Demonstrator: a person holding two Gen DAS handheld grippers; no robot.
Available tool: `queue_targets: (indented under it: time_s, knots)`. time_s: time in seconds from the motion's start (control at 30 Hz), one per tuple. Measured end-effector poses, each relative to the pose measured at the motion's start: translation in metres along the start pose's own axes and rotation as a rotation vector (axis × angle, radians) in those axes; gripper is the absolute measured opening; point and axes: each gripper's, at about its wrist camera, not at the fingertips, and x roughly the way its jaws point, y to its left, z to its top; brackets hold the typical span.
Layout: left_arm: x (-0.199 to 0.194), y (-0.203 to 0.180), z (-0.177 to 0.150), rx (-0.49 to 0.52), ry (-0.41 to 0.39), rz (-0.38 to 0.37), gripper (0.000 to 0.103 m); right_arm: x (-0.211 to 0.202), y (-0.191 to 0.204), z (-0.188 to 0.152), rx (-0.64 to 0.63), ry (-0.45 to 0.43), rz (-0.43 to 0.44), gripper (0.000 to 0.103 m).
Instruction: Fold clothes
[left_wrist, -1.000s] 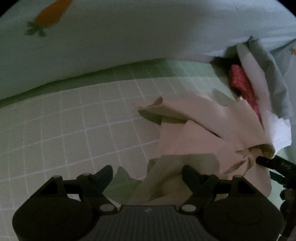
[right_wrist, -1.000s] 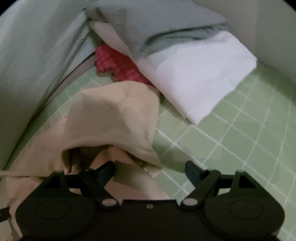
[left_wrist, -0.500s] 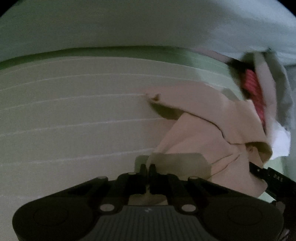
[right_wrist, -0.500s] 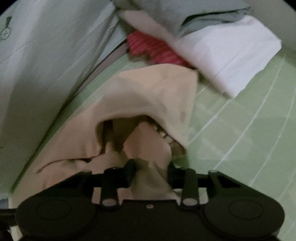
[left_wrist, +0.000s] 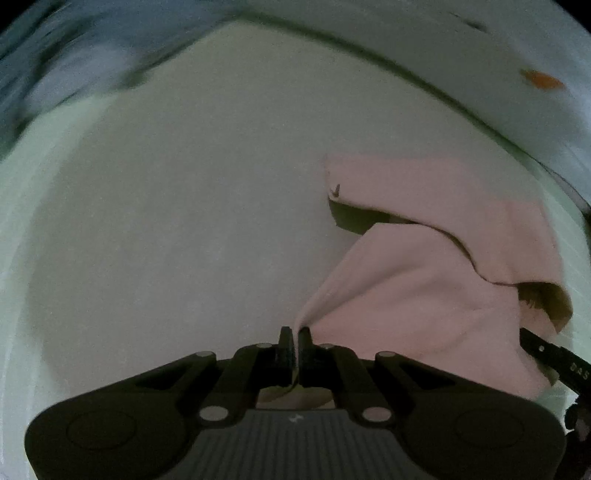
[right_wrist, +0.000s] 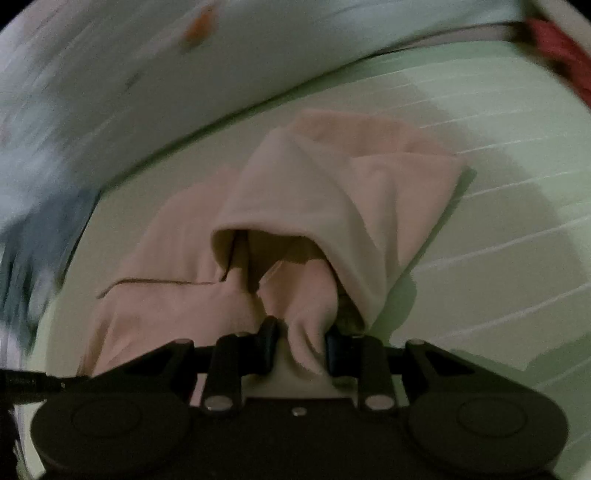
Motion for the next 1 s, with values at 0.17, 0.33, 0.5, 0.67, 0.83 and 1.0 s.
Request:
queue_targets:
  time_s: [0.17, 0.33, 0.5, 0.67, 0.83, 1.0]
  knots:
    - [-0.008, 0.04, -0.031, -0.124, 0.009, -0.017, 0.004, -0.01, 0.067, -0.016, -0.205, -0.03, -0.023, 0.06]
    - [-0.009, 0.036, -0.028, -0.05, 0.014, -0.015, 0.004, -0.007, 0.107, -0.013, -0.369, -0.064, -0.042, 0.078]
    - [-0.003, 0.026, -0.021, 0.007, 0.039, 0.0, 0.004, 0.007, 0.122, 0.007, -0.496, -0.104, -0.058, 0.075]
    - [0.0, 0.025, -0.017, 0.011, 0.055, 0.017, 0.004, 0.013, 0.125, 0.033, -0.54, -0.171, -0.074, 0.004]
    - [0.004, 0.023, -0.017, 0.01, 0.036, 0.022, 0.006, -0.039, 0.005, 0.079, 0.023, -0.338, -0.253, 0.006]
    - [0.006, 0.023, -0.019, -0.022, 0.033, 0.023, 0.009, -0.041, -0.112, 0.056, 0.419, -0.148, -0.37, 0.033]
